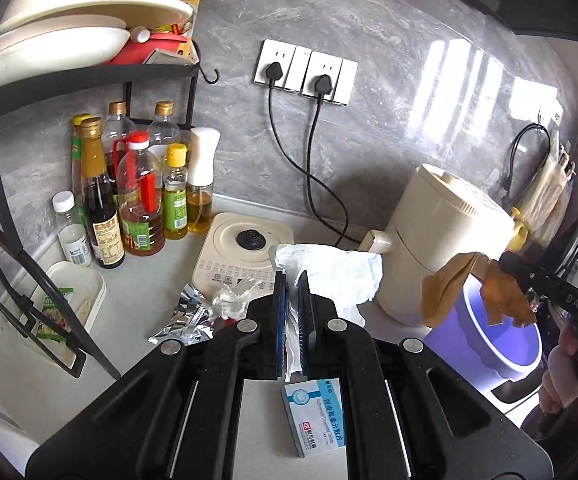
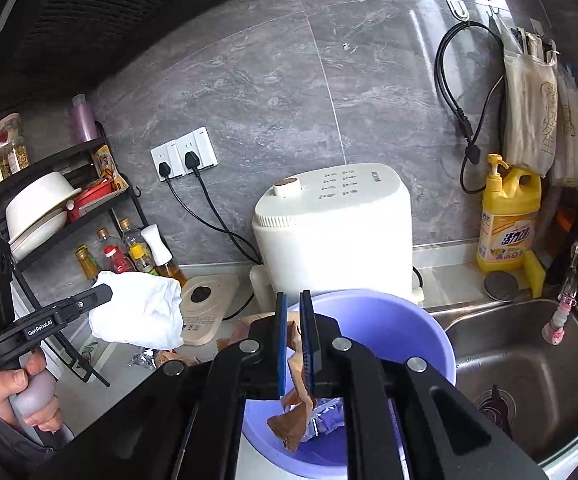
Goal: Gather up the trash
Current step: 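Carry tissue and kraft paper over the purple bucket and open both grippers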
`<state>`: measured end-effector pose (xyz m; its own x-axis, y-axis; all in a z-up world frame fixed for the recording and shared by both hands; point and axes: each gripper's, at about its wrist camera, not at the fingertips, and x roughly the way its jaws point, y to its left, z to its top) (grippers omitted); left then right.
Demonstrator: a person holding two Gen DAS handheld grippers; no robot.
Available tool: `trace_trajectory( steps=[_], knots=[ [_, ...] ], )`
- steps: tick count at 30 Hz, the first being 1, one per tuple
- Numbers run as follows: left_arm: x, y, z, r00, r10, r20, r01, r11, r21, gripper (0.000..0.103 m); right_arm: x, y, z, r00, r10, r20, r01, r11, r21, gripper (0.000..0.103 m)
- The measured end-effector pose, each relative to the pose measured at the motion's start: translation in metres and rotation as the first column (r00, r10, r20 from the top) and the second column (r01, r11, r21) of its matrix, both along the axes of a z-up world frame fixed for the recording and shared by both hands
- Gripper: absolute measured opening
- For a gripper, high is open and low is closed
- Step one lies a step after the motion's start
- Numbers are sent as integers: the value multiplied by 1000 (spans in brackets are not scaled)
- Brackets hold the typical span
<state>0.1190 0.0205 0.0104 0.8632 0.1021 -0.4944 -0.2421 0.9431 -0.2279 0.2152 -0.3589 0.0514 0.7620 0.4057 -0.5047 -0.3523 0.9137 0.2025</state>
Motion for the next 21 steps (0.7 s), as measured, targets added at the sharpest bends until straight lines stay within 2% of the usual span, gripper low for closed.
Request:
trace_trajectory(
  steps=[2,4,8,12,17,21],
  knots=[
    [5,-12,6,999,-37,14,37,999,6,6,-9,-10,-1,999,-48,11,49,999,-19,53],
    [13,-27,10,997,-80,20,80,997,6,6,-19,-21,-4,996,-88,28,89,995,-38,64],
    [31,-58,16,983,-182,30,182,983,19,6,-32,-47,-14,986,-164,-18,163,986,-38,64],
    [50,-91,23,958,-284,37,284,959,20,6,-44,-64,-18,975,-221,-31,220,975,-44,64],
    [70,-130,27,911,-406,68,406,914,5,6,-55,-83,-17,956,-291,-46,290,957,-30,64],
    [82,-162,26,868,-492,69,493,870,1,6,-57,-78,-18,957,-287,-50,286,958,-27,64]
  ],
)
